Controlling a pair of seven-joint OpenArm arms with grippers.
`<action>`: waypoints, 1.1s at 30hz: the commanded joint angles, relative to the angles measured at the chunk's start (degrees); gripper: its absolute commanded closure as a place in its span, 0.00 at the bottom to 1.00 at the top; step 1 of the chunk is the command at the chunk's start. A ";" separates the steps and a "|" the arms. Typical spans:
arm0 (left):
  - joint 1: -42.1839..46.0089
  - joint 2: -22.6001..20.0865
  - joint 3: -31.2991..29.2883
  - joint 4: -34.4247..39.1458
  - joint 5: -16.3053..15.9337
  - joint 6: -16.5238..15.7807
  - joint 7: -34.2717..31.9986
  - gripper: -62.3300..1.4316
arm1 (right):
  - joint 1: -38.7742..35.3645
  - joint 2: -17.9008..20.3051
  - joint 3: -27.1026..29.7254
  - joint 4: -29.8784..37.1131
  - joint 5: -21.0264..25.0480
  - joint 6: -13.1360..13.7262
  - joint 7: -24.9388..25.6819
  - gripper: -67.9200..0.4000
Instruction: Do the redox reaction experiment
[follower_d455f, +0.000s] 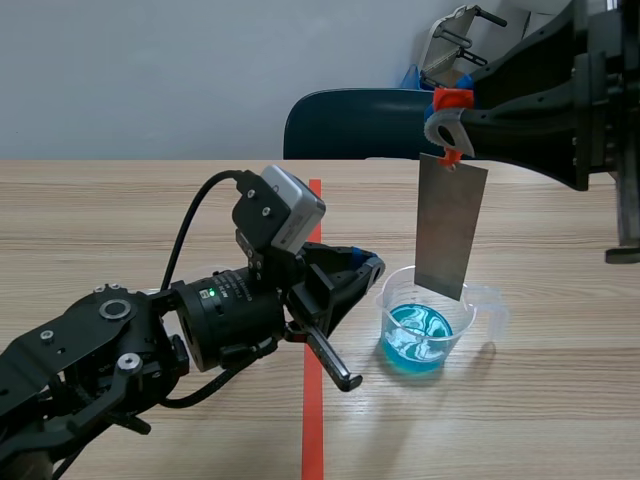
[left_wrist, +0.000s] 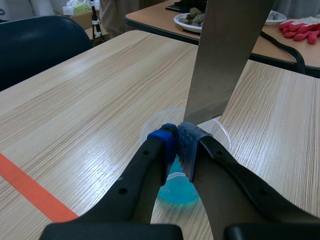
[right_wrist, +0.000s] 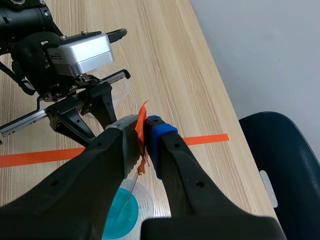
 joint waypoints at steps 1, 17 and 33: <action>-0.04 0.61 -0.04 0.96 -0.57 -0.07 -0.50 0.93 | 0.39 0.00 0.61 0.90 0.42 -0.20 1.25 0.99; -0.02 -0.55 -0.20 0.96 -0.61 -0.11 -0.44 0.93 | 0.39 0.00 0.61 0.90 0.42 -0.20 1.25 0.99; 7.17 -4.70 -5.84 6.91 -1.20 -0.11 -3.45 0.93 | 0.39 0.00 0.61 0.90 0.42 -0.20 1.25 0.99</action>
